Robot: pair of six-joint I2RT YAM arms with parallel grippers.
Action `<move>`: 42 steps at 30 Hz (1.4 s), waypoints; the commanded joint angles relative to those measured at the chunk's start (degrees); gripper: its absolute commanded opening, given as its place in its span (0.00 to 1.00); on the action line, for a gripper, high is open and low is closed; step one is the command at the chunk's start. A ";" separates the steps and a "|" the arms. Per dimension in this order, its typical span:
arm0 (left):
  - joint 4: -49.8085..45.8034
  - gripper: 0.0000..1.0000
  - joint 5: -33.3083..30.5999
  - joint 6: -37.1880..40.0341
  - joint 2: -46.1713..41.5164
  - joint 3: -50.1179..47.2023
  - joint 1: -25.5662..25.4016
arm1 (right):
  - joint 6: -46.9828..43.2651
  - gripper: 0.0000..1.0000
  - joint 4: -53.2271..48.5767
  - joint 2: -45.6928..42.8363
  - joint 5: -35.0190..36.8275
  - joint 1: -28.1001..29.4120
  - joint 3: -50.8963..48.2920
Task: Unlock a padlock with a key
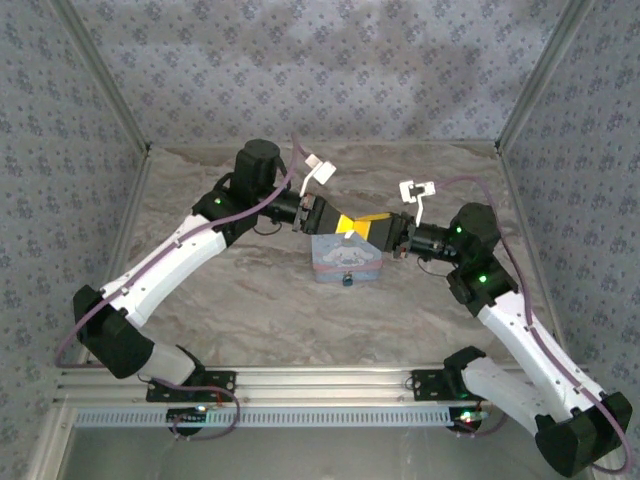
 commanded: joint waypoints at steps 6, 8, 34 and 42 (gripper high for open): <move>3.83 0.00 3.28 0.07 -1.31 0.76 -1.06 | -0.33 0.03 2.91 -0.19 -1.66 1.24 -0.08; 3.93 0.00 3.48 0.16 -1.48 0.73 -1.16 | -1.38 0.00 2.04 -0.14 -1.39 1.59 0.34; 6.27 0.41 -2.58 -2.07 -3.98 -3.46 0.90 | -0.38 0.00 1.50 -3.90 6.60 -2.63 -2.05; 7.52 0.34 -2.56 -3.09 -2.73 -3.29 0.43 | 0.82 0.00 2.97 -3.92 7.23 -2.53 -2.29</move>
